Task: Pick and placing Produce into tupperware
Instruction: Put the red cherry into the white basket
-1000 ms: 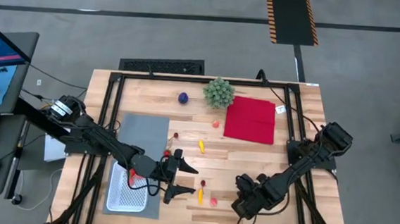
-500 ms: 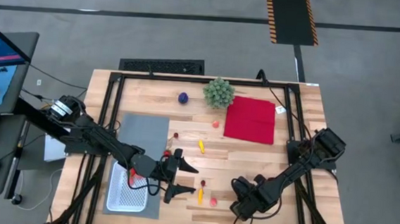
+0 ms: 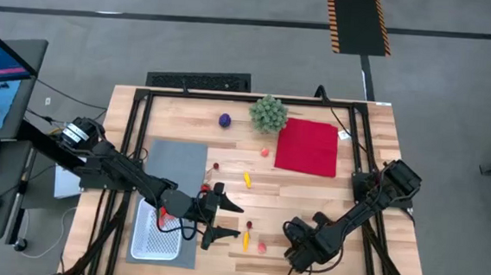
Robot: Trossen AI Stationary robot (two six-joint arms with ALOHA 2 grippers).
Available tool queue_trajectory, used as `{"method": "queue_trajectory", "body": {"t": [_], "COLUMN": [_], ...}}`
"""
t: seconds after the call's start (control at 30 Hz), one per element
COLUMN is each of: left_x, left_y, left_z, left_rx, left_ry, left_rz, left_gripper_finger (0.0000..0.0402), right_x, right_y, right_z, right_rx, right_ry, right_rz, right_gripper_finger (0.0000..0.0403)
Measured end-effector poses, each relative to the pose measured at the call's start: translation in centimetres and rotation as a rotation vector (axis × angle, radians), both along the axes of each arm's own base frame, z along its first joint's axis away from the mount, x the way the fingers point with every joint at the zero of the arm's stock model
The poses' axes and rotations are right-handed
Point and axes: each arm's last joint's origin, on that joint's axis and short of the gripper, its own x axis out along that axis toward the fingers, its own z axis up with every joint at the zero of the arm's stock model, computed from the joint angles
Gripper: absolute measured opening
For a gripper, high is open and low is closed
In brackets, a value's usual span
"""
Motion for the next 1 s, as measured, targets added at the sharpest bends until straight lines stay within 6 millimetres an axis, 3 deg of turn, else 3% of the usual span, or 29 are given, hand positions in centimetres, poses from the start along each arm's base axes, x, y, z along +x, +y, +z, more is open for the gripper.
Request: {"method": "queue_trajectory", "body": {"t": [0.27,0.53,0.77,1.0], "left_x": [-0.1,-1.8,-6.3,-11.9], "left_y": [-0.3,-2.1,-2.2,-1.2], "left_z": [0.0,1.7,7.9,12.7], "left_rx": [-0.005,-0.055,-0.114,-0.042], "left_ry": [-0.003,-0.041,-0.251,-0.469], "left_rz": [-0.042,-0.313,-0.559,-0.641], "left_gripper_finger": [0.0306,0.0306,0.0306,0.0306], "right_x": [2.1,6.0,10.7,14.0], "right_y": [1.4,2.2,1.7,0.5], "right_z": [4.5,7.0,8.5,10.9], "right_rx": [-0.094,-0.073,-0.013,0.060], "right_ry": [-0.147,-0.419,-0.704,-0.973], "right_rz": [0.098,0.276,0.459,0.672], "right_gripper_finger": [0.0011,0.0011,0.0011,0.0011]}}
